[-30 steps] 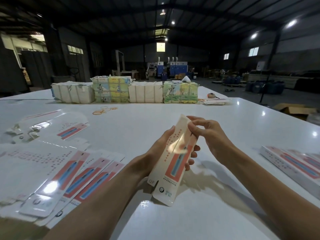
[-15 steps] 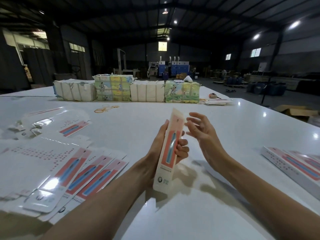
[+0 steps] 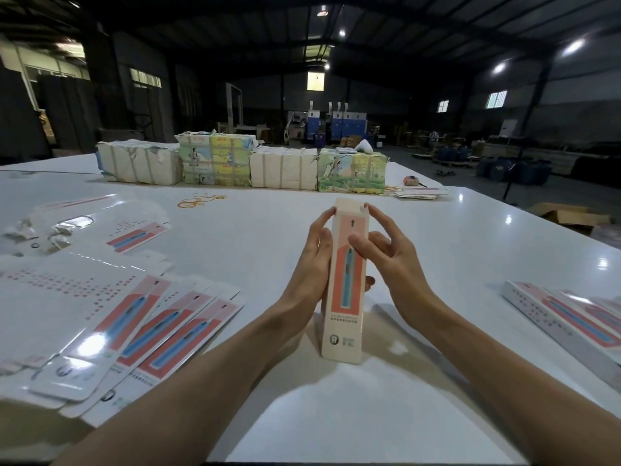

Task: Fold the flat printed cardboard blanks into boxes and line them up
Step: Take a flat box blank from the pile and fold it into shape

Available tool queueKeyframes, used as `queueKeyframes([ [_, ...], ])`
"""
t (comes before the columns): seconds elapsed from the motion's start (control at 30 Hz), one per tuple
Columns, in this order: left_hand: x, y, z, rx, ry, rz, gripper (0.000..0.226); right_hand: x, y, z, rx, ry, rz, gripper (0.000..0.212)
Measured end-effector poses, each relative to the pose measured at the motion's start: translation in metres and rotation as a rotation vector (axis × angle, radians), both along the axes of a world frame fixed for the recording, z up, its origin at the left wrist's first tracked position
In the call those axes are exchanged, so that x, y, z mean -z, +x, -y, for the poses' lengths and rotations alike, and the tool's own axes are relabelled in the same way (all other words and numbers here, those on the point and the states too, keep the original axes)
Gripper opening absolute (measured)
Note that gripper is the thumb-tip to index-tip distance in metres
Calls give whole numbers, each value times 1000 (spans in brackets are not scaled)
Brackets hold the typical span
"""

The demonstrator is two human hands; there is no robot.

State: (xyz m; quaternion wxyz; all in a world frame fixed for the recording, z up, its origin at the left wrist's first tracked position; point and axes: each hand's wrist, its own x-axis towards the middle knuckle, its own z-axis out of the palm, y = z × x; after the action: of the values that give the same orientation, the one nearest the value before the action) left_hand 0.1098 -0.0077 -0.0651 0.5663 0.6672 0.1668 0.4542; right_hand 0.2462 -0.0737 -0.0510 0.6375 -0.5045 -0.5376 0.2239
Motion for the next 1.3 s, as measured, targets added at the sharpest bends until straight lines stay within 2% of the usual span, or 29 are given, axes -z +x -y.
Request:
queueKeyframes([
  [0.07,-1,1,4,65,11,-19,52,-3,0,1,7,-6,-7,69],
  [0.17,4,1,3,130,53,-113,105,-5,2,3,10,-6,26,70],
  [0.2,6,1,1,148,64,-132,116,-5,3,3,7,-5,41,70],
  [0.27,7,1,-1,152,65,-133,123,-5,5,3,-5,-7,52,71],
  [0.4,6,4,-3,114,14,-96,117,-4,6,1,-32,-13,72,65],
  [0.53,8,4,-4,75,-30,-138,106,-3,8,-1,-46,-6,130,42],
  [0.7,8,2,-4,37,-74,-205,93,1,9,-2,-71,-67,174,26],
  [0.8,7,1,-4,49,-127,-205,90,4,8,-3,-58,-72,153,29],
  [0.97,5,1,-2,114,-106,-277,89,3,17,-9,80,-83,-92,30],
  [1.17,4,0,0,192,-108,-343,94,4,26,-7,25,-28,-51,22],
  [1.3,2,-3,1,215,-119,-344,90,3,25,-7,97,19,49,28],
])
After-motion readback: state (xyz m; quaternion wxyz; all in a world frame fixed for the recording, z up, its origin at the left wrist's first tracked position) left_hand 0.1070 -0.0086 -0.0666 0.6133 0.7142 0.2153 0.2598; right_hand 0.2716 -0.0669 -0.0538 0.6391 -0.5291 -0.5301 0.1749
